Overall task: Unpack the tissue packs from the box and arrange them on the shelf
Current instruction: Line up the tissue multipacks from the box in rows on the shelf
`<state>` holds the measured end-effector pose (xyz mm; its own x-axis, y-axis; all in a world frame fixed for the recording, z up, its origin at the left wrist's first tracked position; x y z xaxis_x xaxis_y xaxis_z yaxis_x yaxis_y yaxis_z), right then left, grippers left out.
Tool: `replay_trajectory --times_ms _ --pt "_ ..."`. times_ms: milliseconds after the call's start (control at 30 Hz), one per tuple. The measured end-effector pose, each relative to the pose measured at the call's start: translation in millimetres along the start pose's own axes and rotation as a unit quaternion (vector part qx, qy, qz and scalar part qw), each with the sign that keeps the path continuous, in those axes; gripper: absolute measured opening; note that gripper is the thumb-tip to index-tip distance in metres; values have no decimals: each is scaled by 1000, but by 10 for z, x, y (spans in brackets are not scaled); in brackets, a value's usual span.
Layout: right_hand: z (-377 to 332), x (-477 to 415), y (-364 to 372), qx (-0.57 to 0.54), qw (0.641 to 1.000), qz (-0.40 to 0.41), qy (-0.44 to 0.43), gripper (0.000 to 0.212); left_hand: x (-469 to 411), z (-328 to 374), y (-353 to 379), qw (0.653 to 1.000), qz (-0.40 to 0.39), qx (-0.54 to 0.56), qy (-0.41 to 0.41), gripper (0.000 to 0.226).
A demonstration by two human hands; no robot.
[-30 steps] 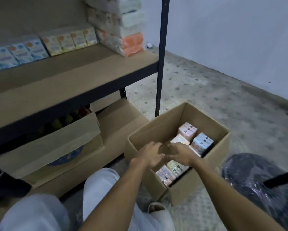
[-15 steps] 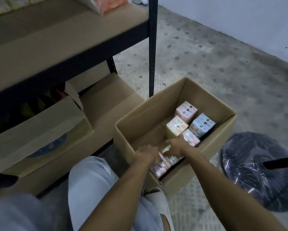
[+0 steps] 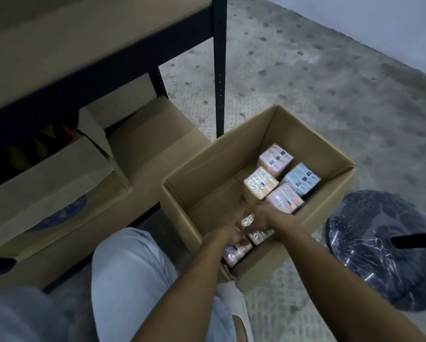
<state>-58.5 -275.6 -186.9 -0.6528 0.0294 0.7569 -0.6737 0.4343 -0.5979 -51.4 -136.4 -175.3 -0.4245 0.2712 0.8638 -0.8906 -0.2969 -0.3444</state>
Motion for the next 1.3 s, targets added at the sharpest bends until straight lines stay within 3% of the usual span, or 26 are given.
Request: replay_trajectory --times_ms 167,367,667,767,1033,1300 --pt "51 -42 -59 -35 999 1 8 68 -35 -18 97 994 71 80 -9 62" --pt "98 -74 -104 -45 998 36 15 65 -237 -22 326 980 121 148 -48 93" --pt "95 -4 -180 -82 994 70 20 56 125 34 136 978 166 119 -44 39" --pt "74 85 -252 -92 992 83 12 54 243 35 -5 977 185 103 -21 34" --pt "-24 515 -463 -97 986 135 -20 47 710 75 -486 976 208 36 58 56" --pt "-212 1163 -764 -62 975 205 -66 47 1330 7 -923 953 262 13 149 60"
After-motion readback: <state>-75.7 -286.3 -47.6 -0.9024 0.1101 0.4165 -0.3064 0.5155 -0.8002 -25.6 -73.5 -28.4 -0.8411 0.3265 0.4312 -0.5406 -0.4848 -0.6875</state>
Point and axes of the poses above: each hand's wrist, its own x-axis away from the middle knuckle, its own y-axis out of the palm, z = x × y, the point moved 1 cm from there along -x, towards the middle knuckle, and after that the axes turned 2 degrees about -y, right-handed, at the moved point
